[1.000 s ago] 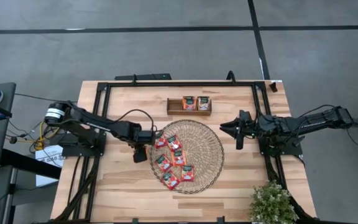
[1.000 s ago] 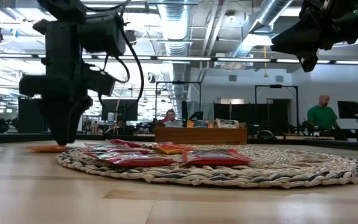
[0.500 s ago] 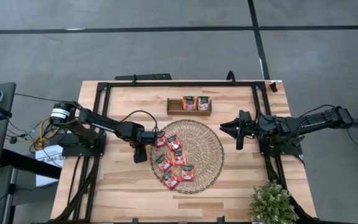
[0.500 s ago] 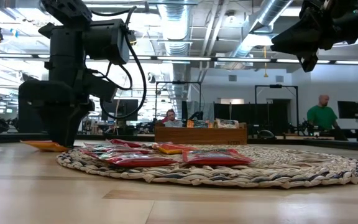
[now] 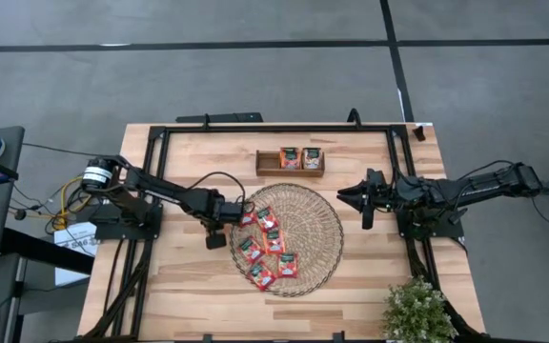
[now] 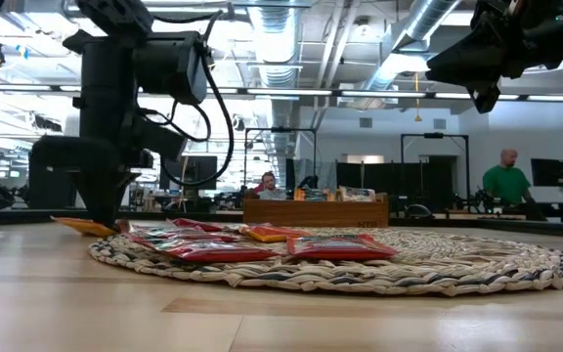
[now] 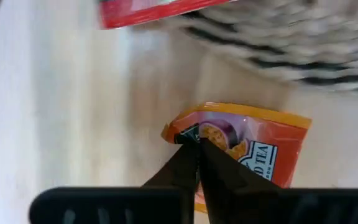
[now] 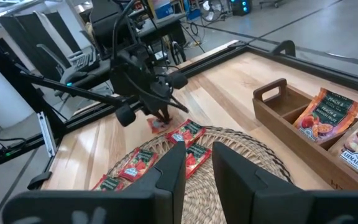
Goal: Pick & Place Tea
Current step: Put the left orange tea bag into the middle slot of the wooden organizer
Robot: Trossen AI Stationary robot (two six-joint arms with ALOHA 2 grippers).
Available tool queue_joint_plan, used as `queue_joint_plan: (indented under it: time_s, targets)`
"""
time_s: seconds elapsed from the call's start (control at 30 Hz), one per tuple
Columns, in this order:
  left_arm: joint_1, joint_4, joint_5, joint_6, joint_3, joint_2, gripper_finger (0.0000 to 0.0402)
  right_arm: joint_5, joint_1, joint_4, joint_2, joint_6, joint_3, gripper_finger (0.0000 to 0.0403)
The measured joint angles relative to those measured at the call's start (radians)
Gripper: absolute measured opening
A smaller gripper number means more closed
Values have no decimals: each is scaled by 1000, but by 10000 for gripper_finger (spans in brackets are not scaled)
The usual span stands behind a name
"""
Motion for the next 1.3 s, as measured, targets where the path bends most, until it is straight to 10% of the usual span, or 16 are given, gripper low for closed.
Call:
queue_joint_plan:
  time_s: [0.3,0.53,0.9,1.3]
  targets:
    - [-25,-303,-328,2,245,0,1,0,0,20,0,24,0,70]
    - [-40,-194,-600,175,505,-3,0,-39,-17,110,47,1,26,70]
    - [-40,275,-674,731,627,-4,0,-235,-190,113,300,-117,271,103]
    - [-45,322,-750,763,628,1,0,-315,-317,112,615,-210,521,197]
